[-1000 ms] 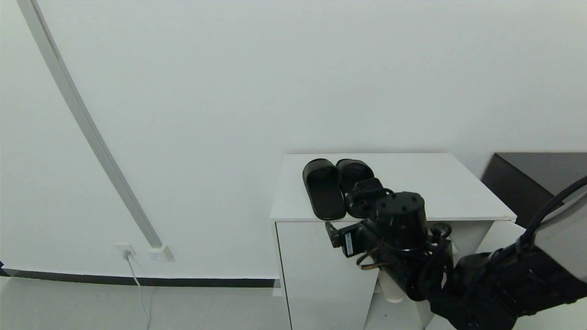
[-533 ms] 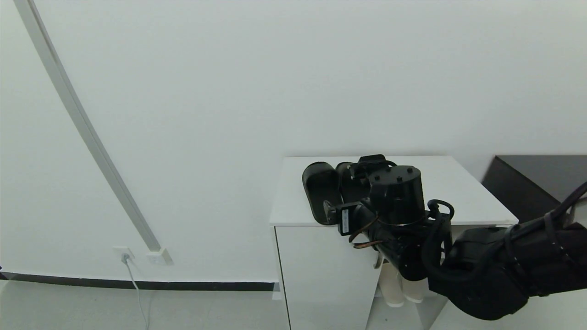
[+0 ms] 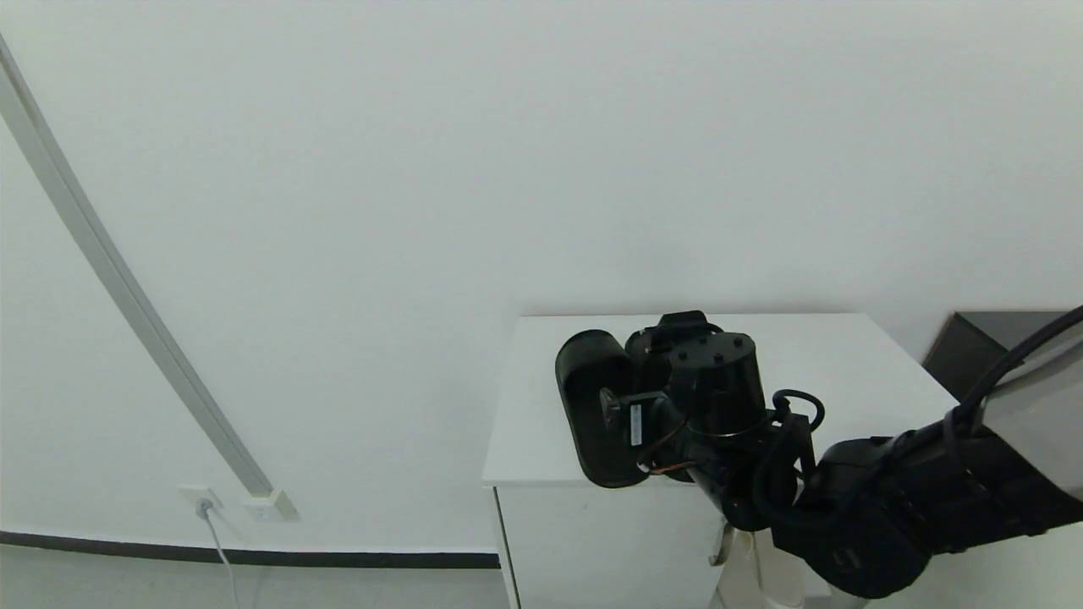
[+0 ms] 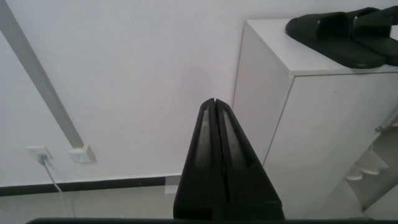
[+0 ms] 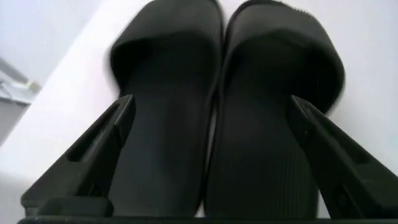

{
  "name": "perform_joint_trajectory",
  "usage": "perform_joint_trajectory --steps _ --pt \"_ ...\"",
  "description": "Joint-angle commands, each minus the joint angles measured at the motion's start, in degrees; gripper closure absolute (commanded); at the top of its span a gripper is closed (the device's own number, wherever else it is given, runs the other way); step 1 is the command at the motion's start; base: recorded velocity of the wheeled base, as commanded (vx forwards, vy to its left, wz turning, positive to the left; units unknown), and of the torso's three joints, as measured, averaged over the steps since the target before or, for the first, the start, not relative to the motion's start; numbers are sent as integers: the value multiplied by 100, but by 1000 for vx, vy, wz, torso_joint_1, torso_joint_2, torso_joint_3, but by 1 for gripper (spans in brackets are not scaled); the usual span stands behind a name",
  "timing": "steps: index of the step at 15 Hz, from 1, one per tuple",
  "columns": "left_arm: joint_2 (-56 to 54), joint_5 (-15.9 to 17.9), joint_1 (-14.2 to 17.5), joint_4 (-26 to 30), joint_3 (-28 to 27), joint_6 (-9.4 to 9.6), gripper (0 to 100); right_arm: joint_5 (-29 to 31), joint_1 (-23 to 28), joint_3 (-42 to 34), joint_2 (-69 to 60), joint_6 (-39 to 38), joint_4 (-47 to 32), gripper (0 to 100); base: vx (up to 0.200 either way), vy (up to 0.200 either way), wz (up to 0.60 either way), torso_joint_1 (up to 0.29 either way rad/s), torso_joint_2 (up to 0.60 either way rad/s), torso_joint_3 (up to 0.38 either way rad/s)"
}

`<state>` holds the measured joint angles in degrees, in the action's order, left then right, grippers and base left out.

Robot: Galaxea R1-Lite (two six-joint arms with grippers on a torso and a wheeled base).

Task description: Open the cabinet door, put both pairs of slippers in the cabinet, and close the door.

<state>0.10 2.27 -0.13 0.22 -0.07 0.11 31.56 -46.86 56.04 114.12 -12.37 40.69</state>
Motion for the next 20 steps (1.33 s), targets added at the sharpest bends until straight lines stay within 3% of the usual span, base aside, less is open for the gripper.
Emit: perform_joint_trajectory --steps 1,10,16,17,20 --pt "-1 -7 5 -4 -1 -2 100 -1 19 162 375 24 79 0 0 0 0 0 0 0" --pt "-1 -7 5 -4 -1 -2 100 34 459 1498 1376 209 88 0 0 0 0 0 0 0" --pt "-1 -7 -4 -4 -1 -2 100 34 573 1911 1640 358 88 0 0 0 0 0 0 0" --pt "-1 -7 -4 -4 -1 -2 100 34 573 1911 1640 358 88 100 0 0 0 0 0 0" --pt "-1 -7 -4 -4 -1 -11 100 43 573 1911 1640 394 88 100 0 0 0 0 0 0"
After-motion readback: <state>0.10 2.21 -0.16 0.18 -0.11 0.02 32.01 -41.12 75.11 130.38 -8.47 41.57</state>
